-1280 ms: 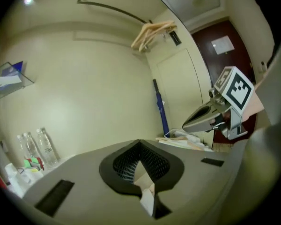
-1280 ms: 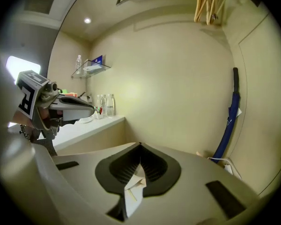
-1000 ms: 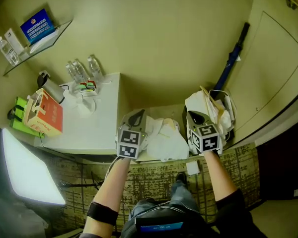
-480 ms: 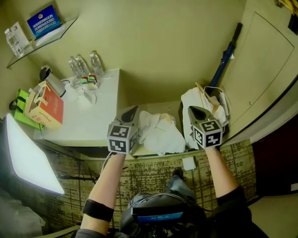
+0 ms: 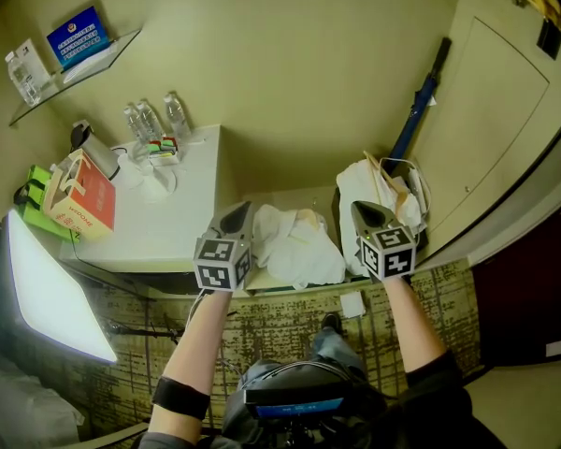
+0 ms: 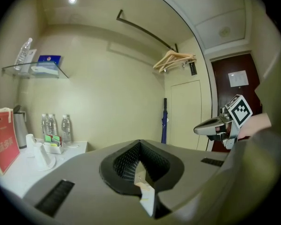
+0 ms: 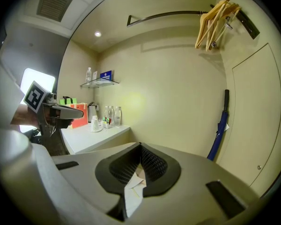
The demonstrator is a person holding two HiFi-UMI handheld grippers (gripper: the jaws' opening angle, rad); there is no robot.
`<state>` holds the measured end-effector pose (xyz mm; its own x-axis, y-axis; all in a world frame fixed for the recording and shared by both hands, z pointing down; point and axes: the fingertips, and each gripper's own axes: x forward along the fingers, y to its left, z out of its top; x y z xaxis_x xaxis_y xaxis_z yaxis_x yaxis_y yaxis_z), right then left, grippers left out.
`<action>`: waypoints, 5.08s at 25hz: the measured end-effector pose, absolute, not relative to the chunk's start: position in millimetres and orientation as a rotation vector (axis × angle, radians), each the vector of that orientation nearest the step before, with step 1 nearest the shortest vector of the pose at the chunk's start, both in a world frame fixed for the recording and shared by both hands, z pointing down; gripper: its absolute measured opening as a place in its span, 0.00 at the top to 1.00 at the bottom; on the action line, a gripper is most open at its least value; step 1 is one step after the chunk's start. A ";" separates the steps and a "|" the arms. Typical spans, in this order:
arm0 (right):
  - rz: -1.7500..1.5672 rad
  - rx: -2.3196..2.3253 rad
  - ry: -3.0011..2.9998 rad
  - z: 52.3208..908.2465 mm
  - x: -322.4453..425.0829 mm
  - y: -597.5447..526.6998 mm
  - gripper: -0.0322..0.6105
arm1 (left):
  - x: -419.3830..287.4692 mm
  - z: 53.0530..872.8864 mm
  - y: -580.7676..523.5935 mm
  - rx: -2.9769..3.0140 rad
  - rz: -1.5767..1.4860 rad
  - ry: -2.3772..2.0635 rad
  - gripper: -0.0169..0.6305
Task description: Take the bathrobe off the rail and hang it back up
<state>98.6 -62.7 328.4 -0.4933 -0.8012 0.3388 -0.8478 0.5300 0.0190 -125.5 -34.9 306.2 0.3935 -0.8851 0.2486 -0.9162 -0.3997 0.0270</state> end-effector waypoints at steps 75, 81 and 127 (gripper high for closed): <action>0.524 0.729 -1.889 966.9 16.3 -330.7 0.55 | -60.0 797.5 -306.7 2.608 0.591 -1.337 0.97; 0.372 0.861 -1.935 947.5 16.2 -328.6 0.57 | -67.0 798.6 -301.7 2.591 0.592 -1.360 0.97; -1.133 1.545 -1.852 230.3 -33.6 -339.9 0.59 | -136.2 229.8 -312.6 2.852 0.180 -1.861 0.97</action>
<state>-33.6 -339.9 230.3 -0.2534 -0.9563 -0.1462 -0.5658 0.0239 0.8242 -136.2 -312.6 229.8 0.4095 -0.9105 -0.0580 -0.8825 -0.3792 -0.2781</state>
